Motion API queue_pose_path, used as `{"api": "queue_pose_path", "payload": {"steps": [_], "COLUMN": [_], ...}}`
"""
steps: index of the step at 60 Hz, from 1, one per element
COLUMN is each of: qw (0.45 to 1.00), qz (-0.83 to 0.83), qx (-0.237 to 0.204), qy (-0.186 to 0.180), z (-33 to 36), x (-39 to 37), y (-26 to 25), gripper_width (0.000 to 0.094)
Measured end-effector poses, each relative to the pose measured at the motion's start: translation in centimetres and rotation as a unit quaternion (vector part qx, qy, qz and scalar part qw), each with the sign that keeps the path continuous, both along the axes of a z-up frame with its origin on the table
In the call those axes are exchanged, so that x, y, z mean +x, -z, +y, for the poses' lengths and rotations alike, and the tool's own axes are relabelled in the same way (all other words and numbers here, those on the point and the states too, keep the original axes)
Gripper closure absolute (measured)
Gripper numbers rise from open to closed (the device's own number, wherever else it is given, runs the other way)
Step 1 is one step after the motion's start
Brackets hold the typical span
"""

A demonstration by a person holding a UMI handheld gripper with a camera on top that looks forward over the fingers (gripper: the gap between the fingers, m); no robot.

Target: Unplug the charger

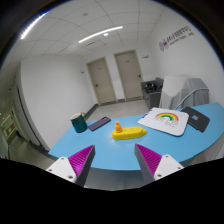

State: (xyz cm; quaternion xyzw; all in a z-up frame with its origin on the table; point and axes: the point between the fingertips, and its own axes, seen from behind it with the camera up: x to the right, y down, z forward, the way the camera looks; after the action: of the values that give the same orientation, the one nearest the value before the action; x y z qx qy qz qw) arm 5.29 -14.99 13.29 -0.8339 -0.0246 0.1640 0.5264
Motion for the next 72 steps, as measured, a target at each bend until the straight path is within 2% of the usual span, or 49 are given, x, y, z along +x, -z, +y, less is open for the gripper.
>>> {"api": "queue_pose_path", "payload": {"steps": [12, 14, 22, 29, 33, 38, 42, 50, 58, 60, 67, 72], "qw": [0.999, 0.999, 0.998, 0.994, 0.994, 0.992, 0.992, 0.990, 0.993, 0.993, 0.989, 0.983], "qz": [-0.024, -0.030, -0.046, -0.090, -0.089, -0.109, -0.101, -0.120, -0.093, -0.094, -0.103, -0.116], "qx": [-0.004, -0.006, 0.002, 0.011, 0.007, -0.003, -0.001, 0.009, -0.002, -0.007, 0.086, 0.115], "qy": [0.028, 0.033, 0.047, 0.053, 0.056, 0.071, 0.082, 0.076, 0.076, 0.077, 0.067, 0.087], "z": [6.8, 10.6, 18.4, 22.2, 23.6, 24.3, 24.4, 24.8, 25.3, 25.2, 26.0, 25.6], "x": [-0.7, -2.1, -4.2, -4.3, -4.4, -3.5, -3.6, -3.7, -3.7, -3.7, -3.4, -0.4], "y": [3.0, 4.5, 7.5, 8.9, 9.7, 10.5, 10.6, 10.7, 10.6, 10.1, -0.2, -6.1], "gripper_width": [0.0130, 0.0130, 0.0140, 0.0189, 0.0262, 0.0692, 0.0733, 0.0871, 0.0893, 0.0892, 0.0893, 0.0892]}}
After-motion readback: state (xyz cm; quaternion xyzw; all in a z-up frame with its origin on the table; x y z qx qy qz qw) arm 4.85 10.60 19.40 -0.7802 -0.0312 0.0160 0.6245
